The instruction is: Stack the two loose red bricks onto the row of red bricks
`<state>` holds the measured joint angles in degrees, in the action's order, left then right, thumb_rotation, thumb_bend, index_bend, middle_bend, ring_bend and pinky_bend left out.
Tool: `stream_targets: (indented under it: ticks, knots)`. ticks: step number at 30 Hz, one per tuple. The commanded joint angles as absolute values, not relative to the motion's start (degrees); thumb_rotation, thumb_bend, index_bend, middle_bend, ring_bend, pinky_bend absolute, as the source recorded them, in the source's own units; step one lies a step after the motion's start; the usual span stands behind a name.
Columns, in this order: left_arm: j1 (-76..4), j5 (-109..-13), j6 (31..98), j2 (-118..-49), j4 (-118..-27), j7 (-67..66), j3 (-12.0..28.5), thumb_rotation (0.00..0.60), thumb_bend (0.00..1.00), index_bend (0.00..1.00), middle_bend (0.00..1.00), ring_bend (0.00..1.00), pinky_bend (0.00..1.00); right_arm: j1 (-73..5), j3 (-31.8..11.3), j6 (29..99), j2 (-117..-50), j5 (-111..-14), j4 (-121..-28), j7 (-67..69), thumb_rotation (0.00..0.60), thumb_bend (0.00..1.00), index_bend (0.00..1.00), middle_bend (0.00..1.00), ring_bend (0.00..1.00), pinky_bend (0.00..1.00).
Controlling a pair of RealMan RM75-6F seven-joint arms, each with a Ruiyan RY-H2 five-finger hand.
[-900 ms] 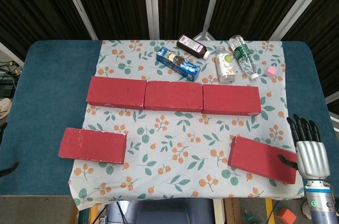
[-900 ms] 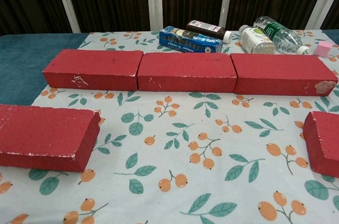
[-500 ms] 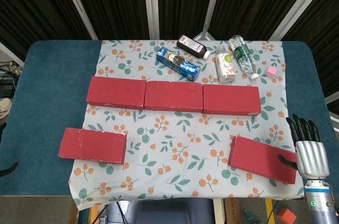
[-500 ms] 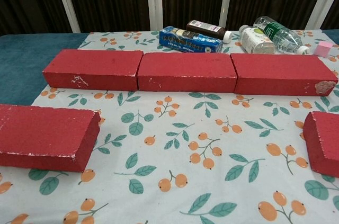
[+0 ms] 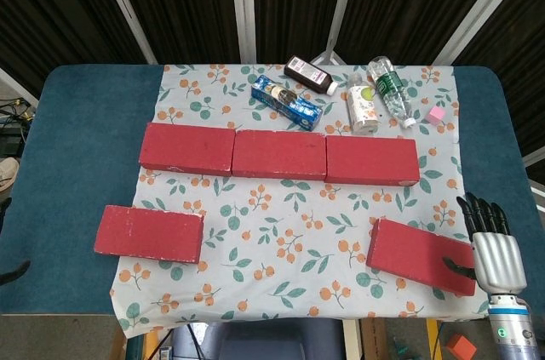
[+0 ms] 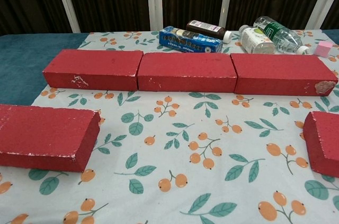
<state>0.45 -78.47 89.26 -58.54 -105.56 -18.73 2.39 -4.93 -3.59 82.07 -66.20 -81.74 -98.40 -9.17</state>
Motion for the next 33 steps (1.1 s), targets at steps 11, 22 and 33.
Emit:
stream_targets:
  ticks: [11, 22, 33]
  knots:
    - [-0.04, -76.73, 87.36, -57.18, -104.92, -15.33, 3.01, 0.600, 0.00, 0.05, 0.00, 0.00, 0.22, -5.73, -2.82, 76.34, -59.47, -70.85, -115.39, -19.76, 0.600, 0.00, 0.00, 0.00, 0.00, 0.00]
    - [-0.21, -76.19, 86.49, -56.42, -104.54, -13.19, 3.15, 0.600, 0.00, 0.05, 0.00, 0.00, 0.22, -7.02, -2.90, 75.94, -62.61, -63.03, -115.74, -27.05, 0.600, 0.00, 0.00, 0.00, 0.00, 0.00]
    - [-0.19, -75.90, 86.67, -56.48, -104.55, -13.41, 3.25, 0.600, 0.00, 0.05, 0.00, 0.00, 0.22, -7.83, -1.69, 74.86, -66.99, -60.82, -112.77, -28.91, 0.600, 0.00, 0.00, 0.00, 0.00, 0.00]
